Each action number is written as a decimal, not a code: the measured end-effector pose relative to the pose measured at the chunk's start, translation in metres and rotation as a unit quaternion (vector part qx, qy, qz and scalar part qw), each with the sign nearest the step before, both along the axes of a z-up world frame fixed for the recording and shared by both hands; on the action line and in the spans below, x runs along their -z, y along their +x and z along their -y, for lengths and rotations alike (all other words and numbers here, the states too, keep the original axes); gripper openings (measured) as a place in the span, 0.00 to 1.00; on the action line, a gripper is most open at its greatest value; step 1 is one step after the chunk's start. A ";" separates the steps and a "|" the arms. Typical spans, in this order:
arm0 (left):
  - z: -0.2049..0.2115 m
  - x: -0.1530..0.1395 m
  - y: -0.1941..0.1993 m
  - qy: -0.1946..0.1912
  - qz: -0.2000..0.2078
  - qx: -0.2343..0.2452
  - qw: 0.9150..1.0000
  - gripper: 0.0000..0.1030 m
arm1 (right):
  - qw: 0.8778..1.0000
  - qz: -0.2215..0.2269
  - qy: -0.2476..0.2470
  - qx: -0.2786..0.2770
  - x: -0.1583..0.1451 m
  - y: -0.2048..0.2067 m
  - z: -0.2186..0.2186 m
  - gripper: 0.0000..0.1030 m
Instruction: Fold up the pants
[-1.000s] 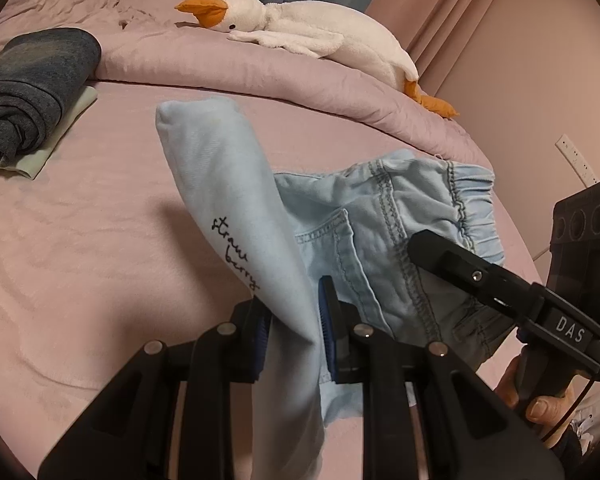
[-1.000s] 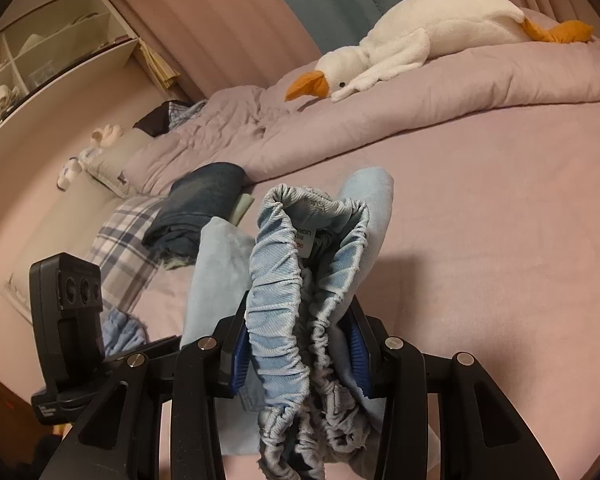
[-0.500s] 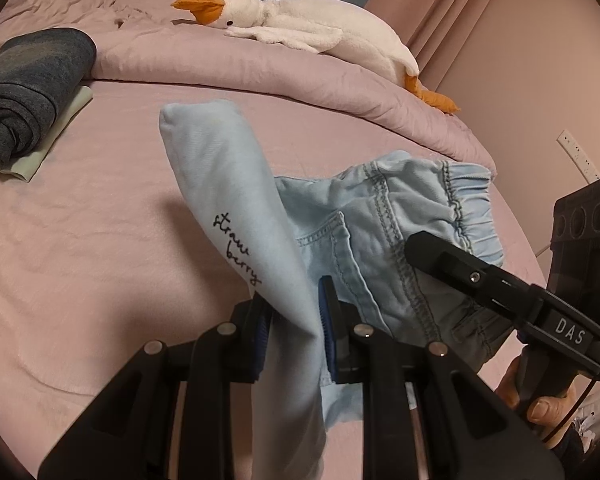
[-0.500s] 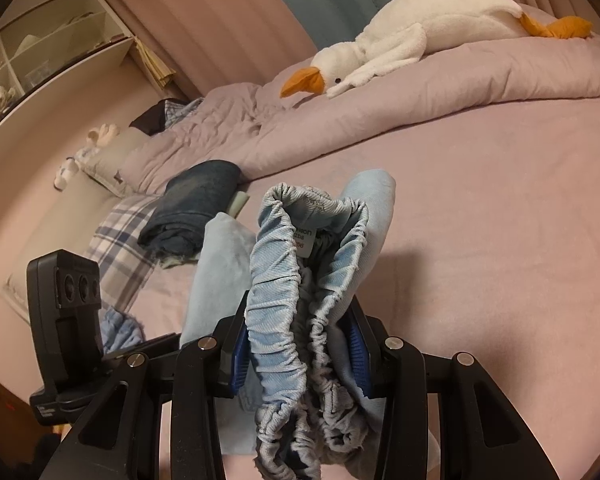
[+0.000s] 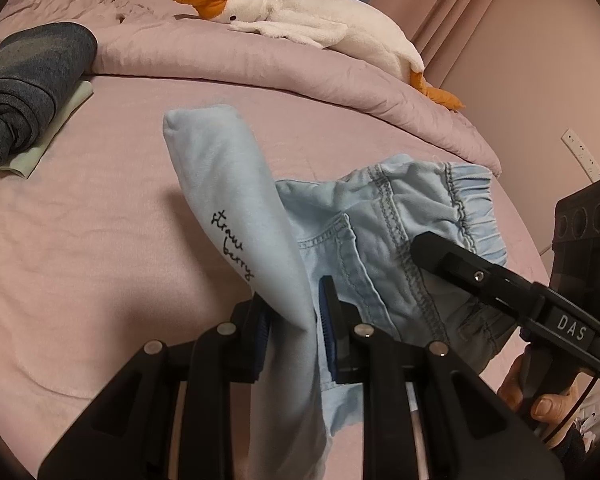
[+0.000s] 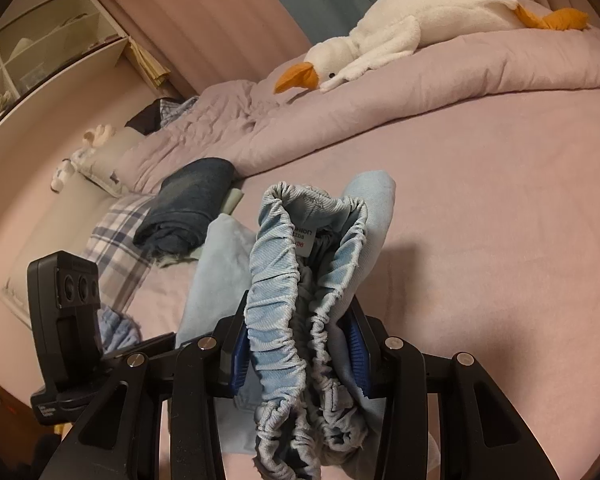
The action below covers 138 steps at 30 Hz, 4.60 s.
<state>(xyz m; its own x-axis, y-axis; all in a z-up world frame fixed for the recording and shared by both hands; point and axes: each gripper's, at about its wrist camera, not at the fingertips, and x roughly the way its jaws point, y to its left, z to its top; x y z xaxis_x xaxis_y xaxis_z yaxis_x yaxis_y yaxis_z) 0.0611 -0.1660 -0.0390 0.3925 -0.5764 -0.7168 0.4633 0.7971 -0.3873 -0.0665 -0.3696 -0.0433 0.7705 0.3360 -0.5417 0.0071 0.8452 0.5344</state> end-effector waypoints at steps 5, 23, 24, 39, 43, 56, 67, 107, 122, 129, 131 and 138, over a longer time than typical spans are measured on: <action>0.000 0.003 0.003 0.002 -0.003 -0.003 1.000 0.20 | 1.000 -0.006 0.004 0.004 0.003 0.002 0.001 0.42; -0.002 0.014 0.010 0.023 -0.007 -0.012 1.000 0.24 | 0.999 -0.024 0.023 0.019 0.014 0.002 0.007 0.42; -0.002 0.014 0.010 0.024 -0.007 -0.013 1.000 0.24 | 0.999 -0.025 0.023 0.020 0.015 0.002 0.008 0.42; -0.007 0.032 0.015 0.062 -0.009 -0.026 0.998 0.27 | 0.997 -0.058 0.030 0.047 0.031 0.003 0.023 0.42; -0.009 0.036 0.016 0.070 -0.013 -0.031 0.997 0.35 | 0.996 -0.072 0.026 0.055 0.037 0.003 0.027 0.42; -0.015 0.048 0.020 0.123 0.007 -0.047 0.991 0.79 | 0.989 -0.100 -0.066 0.081 0.045 0.003 0.026 0.65; -0.030 0.038 0.002 0.123 0.018 -0.059 0.990 0.77 | 0.991 -0.059 -0.098 0.076 0.019 -0.024 0.024 0.65; -0.046 -0.042 -0.109 0.143 0.048 -0.099 0.984 1.00 | 0.987 -0.084 -0.125 0.056 -0.009 -0.102 -0.028 0.99; -0.055 -0.086 -0.168 0.164 0.085 -0.119 0.976 1.00 | 0.982 -0.047 -0.182 0.016 -0.063 -0.142 -0.080 0.99; -0.058 -0.086 -0.174 0.164 0.078 -0.123 0.976 1.00 | 0.982 -0.046 -0.184 0.016 -0.065 -0.147 -0.090 0.99; -0.057 -0.086 -0.176 0.167 0.078 -0.123 0.975 1.00 | 0.982 -0.046 -0.184 0.015 -0.065 -0.148 -0.090 0.99; -0.053 -0.088 -0.181 0.169 0.079 -0.120 0.975 1.00 | 0.982 -0.042 -0.181 0.021 -0.067 -0.152 -0.089 0.99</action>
<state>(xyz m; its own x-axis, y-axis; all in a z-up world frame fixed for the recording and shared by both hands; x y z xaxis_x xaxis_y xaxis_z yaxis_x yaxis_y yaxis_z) -0.1198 -0.1131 0.0485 0.6080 -0.1959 -0.7694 0.2806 0.9596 -0.0226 -0.2188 -0.2807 0.0242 0.7267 0.0794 -0.6824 0.0768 0.9777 0.1956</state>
